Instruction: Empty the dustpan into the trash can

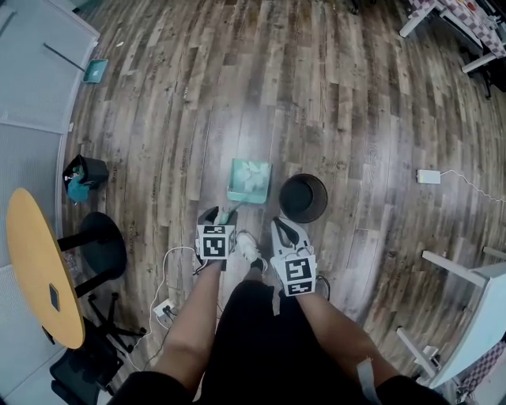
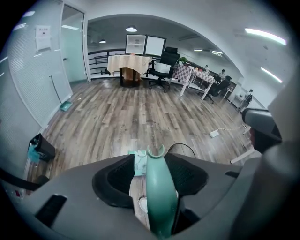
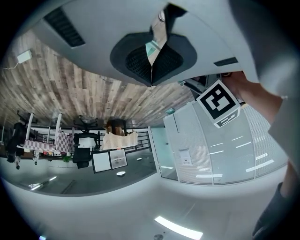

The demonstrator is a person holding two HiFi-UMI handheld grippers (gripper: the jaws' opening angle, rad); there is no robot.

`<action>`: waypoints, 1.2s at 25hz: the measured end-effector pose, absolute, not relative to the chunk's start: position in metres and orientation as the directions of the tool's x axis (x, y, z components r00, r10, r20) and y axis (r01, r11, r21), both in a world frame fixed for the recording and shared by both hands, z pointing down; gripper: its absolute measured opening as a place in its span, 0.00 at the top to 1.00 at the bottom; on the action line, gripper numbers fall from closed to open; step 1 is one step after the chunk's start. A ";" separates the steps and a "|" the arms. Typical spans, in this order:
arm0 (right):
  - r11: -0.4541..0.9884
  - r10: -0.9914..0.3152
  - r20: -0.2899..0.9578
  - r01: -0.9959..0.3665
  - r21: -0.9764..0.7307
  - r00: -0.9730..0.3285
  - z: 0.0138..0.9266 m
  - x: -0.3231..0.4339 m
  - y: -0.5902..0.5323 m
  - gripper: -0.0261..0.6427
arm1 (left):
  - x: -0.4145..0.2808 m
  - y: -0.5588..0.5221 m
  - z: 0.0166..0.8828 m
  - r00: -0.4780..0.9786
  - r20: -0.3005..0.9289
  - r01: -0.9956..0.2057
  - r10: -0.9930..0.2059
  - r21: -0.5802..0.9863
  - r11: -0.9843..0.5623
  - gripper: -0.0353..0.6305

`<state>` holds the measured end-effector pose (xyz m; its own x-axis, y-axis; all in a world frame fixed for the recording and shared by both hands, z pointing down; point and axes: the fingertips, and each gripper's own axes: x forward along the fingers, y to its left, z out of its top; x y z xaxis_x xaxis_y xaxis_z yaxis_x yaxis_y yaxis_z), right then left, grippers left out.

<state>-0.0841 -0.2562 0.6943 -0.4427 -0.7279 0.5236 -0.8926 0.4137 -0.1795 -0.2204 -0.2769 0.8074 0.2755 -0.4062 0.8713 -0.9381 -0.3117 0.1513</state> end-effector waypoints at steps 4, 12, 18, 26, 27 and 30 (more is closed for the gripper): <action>0.401 -0.722 0.539 -0.897 -0.184 -0.433 0.704 -0.084 -0.260 0.92 | -0.214 -0.280 0.812 0.282 0.879 -0.932 -0.385 0.157 -0.325 0.66; 0.395 -0.724 0.545 -0.902 -0.174 -0.422 0.706 -0.089 -0.256 0.92 | -0.216 -0.279 0.817 0.247 0.890 -0.943 -0.384 0.129 -0.307 0.76; 0.379 -0.730 0.551 -0.910 -0.168 -0.405 0.707 -0.081 -0.247 0.92 | -0.224 -0.277 0.818 0.199 0.897 -0.947 -0.395 0.073 -0.313 0.79; 0.380 -0.731 0.553 -0.912 -0.156 -0.400 0.708 -0.060 -0.235 0.92 | -0.221 -0.265 0.810 0.169 0.883 -0.956 -0.437 0.039 -0.291 0.79; 0.384 -0.730 0.553 -0.911 -0.154 -0.401 0.709 -0.058 -0.233 0.92 | -0.221 -0.264 0.808 0.168 0.880 -0.957 -0.444 0.037 -0.287 0.79; 0.396 -0.725 0.554 -0.906 -0.152 -0.409 0.708 -0.052 -0.227 0.92 | -0.222 -0.262 0.803 0.161 0.864 -0.962 -0.477 0.030 -0.271 0.79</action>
